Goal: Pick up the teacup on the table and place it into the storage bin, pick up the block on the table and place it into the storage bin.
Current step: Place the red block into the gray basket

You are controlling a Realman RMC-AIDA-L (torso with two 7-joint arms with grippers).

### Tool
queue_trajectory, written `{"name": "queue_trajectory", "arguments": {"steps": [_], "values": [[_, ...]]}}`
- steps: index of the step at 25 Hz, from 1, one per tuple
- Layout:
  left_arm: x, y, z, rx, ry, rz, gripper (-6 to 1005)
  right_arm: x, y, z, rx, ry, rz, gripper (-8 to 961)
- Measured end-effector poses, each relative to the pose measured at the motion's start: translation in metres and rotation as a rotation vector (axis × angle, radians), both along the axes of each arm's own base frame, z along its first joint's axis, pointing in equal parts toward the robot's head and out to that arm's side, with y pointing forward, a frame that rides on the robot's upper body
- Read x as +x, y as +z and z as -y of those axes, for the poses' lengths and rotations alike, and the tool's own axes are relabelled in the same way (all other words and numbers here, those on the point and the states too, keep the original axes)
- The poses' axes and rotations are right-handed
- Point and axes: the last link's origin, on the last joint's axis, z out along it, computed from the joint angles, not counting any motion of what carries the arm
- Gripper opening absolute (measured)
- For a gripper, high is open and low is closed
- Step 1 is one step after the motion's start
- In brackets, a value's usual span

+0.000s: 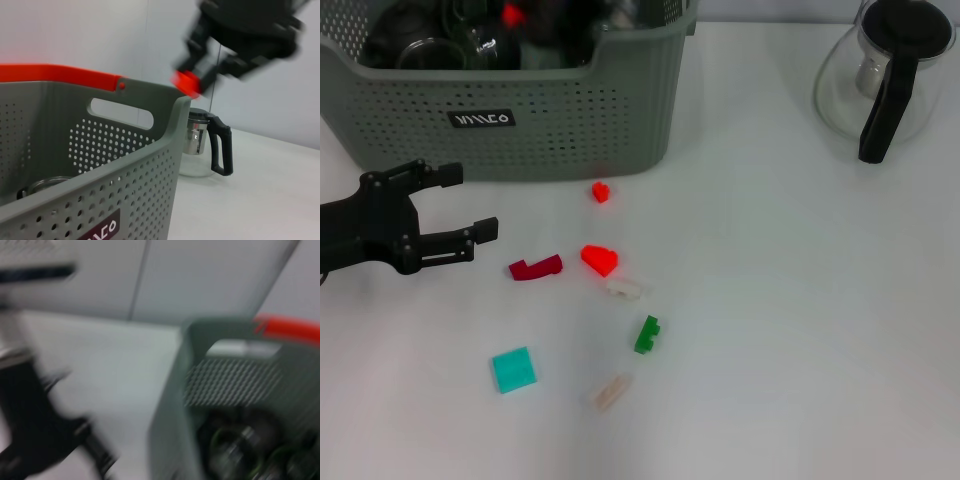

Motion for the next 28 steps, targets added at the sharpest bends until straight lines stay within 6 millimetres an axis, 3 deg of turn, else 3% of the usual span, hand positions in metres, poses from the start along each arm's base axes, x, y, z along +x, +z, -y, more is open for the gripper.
{"name": "queue_trajectory", "arguments": {"steps": [3,9,19,25,28], "values": [[0.0,0.0,0.0,0.0,0.0,0.001,873,-0.009,-0.01,-0.014,0.058,0.02,-0.078,224],[0.0,0.0,0.001,0.001,0.001,0.005,873,-0.004,-0.025,-0.038,0.16,-0.058,-0.138,230],[-0.001,0.001,0.001,-0.001,0.011,0.01,873,0.012,-0.023,-0.047,0.195,-0.109,-0.125,239],[-0.001,0.004,0.001,0.003,0.011,0.011,873,0.008,-0.004,-0.036,0.187,-0.091,-0.19,538],[-0.001,0.005,0.001,0.004,0.008,0.011,873,0.006,0.019,-0.011,0.127,-0.059,-0.229,701]]}}
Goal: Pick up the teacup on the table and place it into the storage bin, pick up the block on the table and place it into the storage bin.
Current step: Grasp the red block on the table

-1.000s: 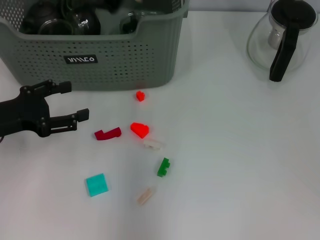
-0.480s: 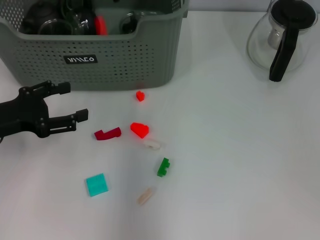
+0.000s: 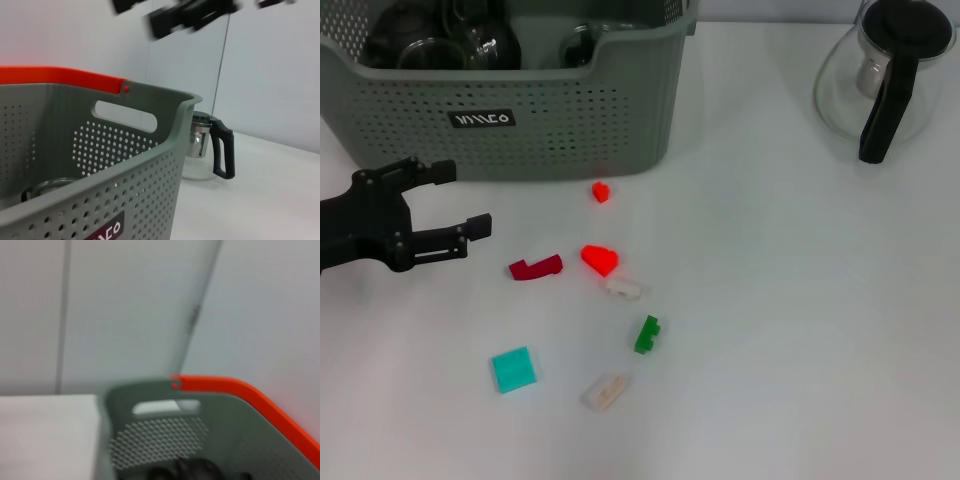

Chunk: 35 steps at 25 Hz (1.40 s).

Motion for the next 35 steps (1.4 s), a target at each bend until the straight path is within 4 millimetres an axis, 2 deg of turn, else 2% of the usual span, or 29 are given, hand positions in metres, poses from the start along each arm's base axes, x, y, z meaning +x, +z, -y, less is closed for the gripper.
{"name": "queue_trajectory", "arguments": {"steps": [1,4,7,8,10,15,20,27,35], "values": [[0.0,0.0,0.0,0.0,0.0,0.0,873,0.0,0.0,0.0,0.0,0.0,0.0,752],[0.0,0.0,0.0,0.0,-0.001,0.0,873,0.01,0.01,0.024,-0.084,-0.01,0.01,904],[0.0,0.0,0.0,0.0,0.0,0.0,873,0.028,0.013,0.047,-0.168,-0.057,0.044,902],[-0.001,0.0,0.0,0.002,0.005,-0.002,873,0.04,0.01,0.056,-0.204,-0.096,0.067,902],[-0.001,0.0,0.0,0.003,0.007,-0.003,873,0.048,0.006,0.059,-0.216,-0.122,0.078,901],[-0.001,-0.001,0.0,0.004,0.008,-0.003,873,0.089,-0.014,0.047,-0.221,-0.283,0.089,898],[-0.002,-0.002,0.001,0.006,0.013,0.001,873,0.117,-0.053,0.042,-0.215,-0.357,0.107,886],[-0.001,-0.004,0.0,0.0,0.014,0.008,872,0.13,-0.086,0.042,-0.239,-0.382,0.197,868],[-0.003,-0.005,0.001,0.007,0.027,0.004,872,0.133,-0.1,0.041,-0.2,-0.37,0.188,849]]}}
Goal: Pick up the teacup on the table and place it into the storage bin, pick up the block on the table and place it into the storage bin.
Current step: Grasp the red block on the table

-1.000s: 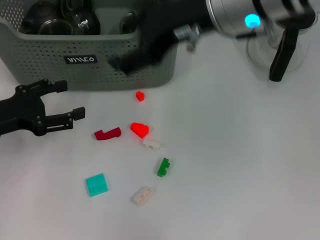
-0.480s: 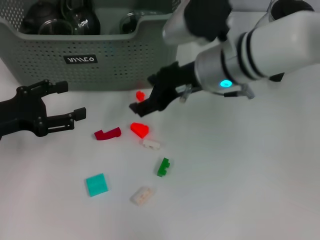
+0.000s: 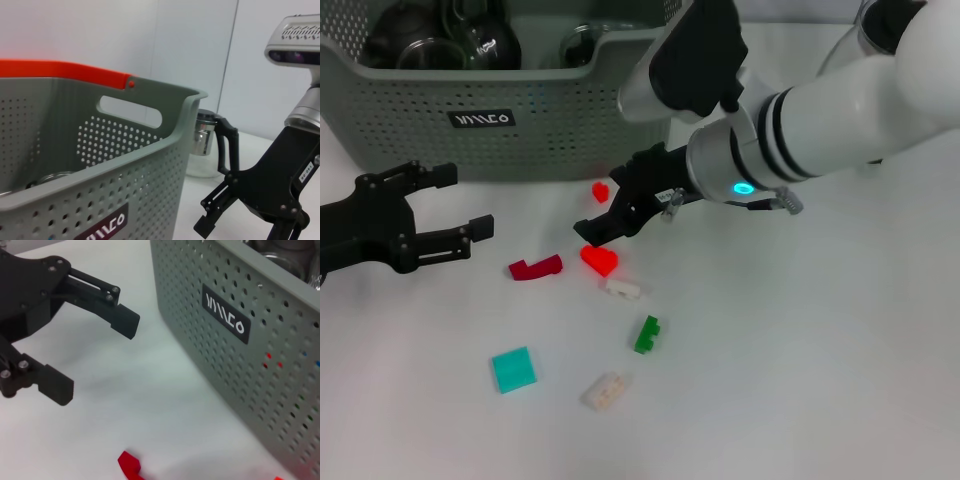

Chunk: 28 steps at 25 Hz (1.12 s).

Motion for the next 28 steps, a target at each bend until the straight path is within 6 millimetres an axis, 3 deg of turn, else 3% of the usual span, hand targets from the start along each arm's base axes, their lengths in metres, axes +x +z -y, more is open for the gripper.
{"name": "queue_trajectory", "arguments": {"steps": [9,28], "values": [[0.0,-0.003,0.0,-0.004,0.004,0.005,872,0.01,-0.012,0.003,0.031,0.012,0.015,827],[0.0,-0.004,0.001,-0.003,0.007,0.01,872,0.015,-0.016,0.015,-0.067,0.041,0.031,784]]}}
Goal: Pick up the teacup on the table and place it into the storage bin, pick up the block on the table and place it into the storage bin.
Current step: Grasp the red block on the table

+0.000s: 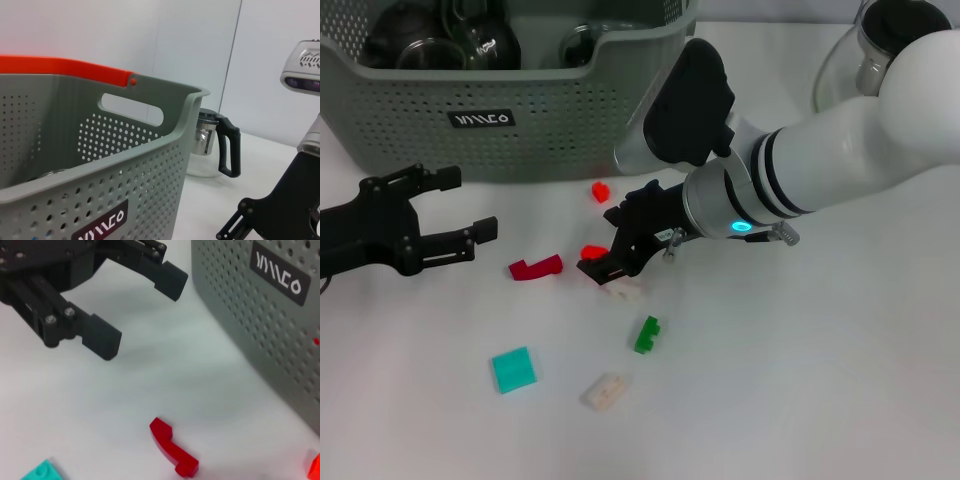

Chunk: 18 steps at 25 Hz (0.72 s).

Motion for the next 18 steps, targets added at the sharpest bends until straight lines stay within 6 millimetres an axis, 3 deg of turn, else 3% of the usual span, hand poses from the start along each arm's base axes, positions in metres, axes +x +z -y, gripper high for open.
{"name": "queue_trajectory", "arguments": {"steps": [18], "values": [[0.001,-0.002,0.0,-0.007,-0.003,0.002,872,0.009,-0.012,0.005,0.01,0.005,0.011,725]]}}
